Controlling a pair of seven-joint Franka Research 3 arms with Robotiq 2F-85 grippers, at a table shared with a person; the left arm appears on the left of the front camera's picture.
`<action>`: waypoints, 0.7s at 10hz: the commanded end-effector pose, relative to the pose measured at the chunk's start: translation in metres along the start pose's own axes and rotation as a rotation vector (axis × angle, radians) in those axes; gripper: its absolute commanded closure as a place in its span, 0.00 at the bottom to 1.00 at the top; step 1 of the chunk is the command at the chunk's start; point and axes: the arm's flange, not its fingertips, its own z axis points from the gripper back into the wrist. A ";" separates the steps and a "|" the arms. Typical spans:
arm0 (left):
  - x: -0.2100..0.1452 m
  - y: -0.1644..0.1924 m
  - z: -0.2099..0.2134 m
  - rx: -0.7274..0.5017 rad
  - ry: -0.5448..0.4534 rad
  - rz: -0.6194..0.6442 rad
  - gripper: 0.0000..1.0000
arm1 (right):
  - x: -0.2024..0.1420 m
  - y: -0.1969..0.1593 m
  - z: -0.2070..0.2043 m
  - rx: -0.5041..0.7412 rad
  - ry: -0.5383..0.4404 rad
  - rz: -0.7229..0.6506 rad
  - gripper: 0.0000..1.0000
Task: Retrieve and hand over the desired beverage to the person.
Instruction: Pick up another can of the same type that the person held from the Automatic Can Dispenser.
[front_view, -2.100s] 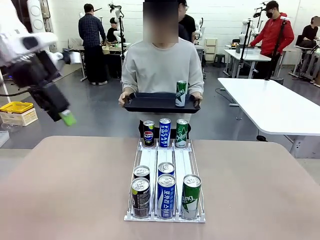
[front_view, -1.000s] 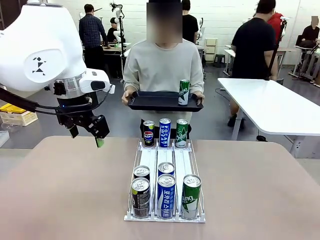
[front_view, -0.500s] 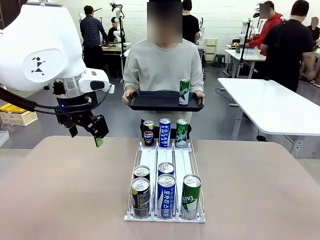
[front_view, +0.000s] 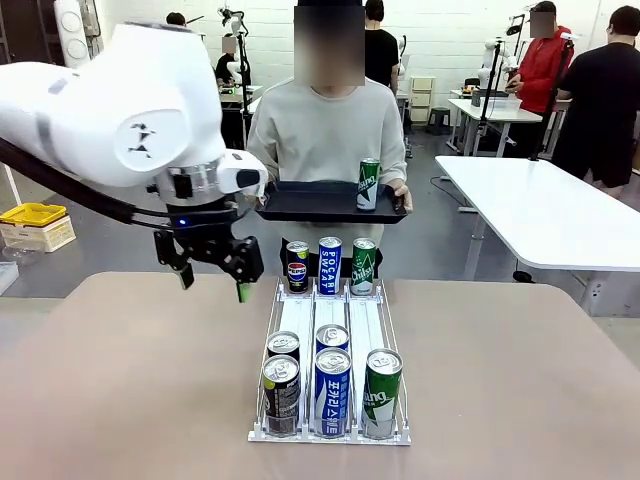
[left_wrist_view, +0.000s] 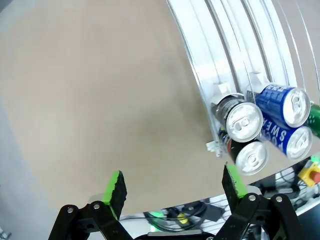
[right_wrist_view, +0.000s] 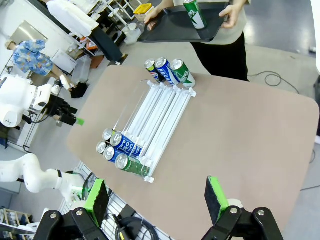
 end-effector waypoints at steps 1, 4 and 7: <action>0.010 -0.019 -0.007 -0.064 0.062 0.137 0.00 | 0.001 -0.001 0.000 0.007 0.004 -0.004 0.00; 0.005 -0.060 -0.017 -0.078 0.097 0.124 0.00 | 0.001 -0.001 0.000 0.007 0.004 -0.004 0.00; -0.006 -0.094 -0.032 -0.044 0.141 0.093 0.00 | 0.001 -0.001 0.000 0.007 0.004 -0.004 0.00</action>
